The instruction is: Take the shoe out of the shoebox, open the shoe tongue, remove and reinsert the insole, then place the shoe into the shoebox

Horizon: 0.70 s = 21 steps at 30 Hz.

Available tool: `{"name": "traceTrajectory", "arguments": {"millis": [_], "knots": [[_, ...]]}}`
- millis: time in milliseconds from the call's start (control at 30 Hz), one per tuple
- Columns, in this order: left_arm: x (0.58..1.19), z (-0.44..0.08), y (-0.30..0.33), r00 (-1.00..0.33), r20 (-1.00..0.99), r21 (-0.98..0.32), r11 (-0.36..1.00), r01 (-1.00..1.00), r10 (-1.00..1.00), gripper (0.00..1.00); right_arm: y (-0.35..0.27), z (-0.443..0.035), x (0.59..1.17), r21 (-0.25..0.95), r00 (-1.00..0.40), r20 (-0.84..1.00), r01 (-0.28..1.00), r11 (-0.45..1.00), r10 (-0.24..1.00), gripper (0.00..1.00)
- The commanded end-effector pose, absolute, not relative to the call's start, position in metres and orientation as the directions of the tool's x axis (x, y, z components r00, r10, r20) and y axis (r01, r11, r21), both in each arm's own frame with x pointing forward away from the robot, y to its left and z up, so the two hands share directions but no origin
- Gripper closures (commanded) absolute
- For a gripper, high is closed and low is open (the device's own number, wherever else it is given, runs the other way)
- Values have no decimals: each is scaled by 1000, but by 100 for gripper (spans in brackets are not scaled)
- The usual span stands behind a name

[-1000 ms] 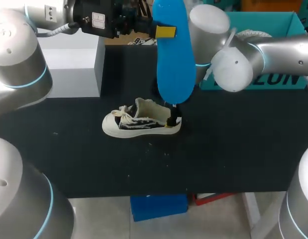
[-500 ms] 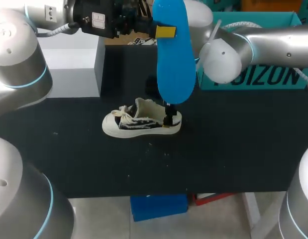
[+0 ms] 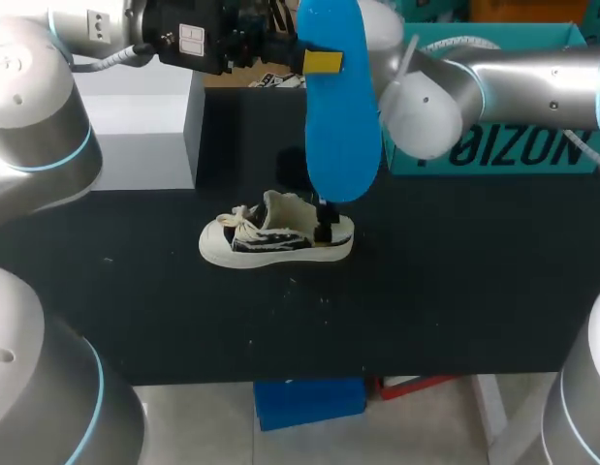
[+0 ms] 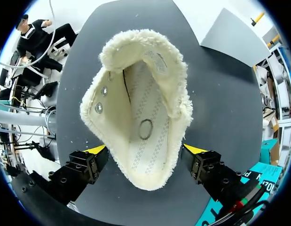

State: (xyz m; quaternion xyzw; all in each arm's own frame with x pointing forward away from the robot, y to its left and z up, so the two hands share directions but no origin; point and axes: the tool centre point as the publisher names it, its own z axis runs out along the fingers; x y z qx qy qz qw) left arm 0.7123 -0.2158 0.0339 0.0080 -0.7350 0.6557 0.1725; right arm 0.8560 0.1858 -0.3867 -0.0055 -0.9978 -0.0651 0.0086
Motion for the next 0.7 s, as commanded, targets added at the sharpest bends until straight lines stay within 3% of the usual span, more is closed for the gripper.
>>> {"name": "traceTrajectory", "arguments": {"millis": [33, 700], "knots": [[713, 33, -217, -941, 263, -961, 141, -237, 214, 100, 183, -389, 854, 181, -1000, 4, -16, 983, -17, 0], [713, 33, -217, -941, 263, -961, 141, -237, 214, 100, 184, -399, 854, 497, -995, -28, -95, 862, -93, 0]]}}
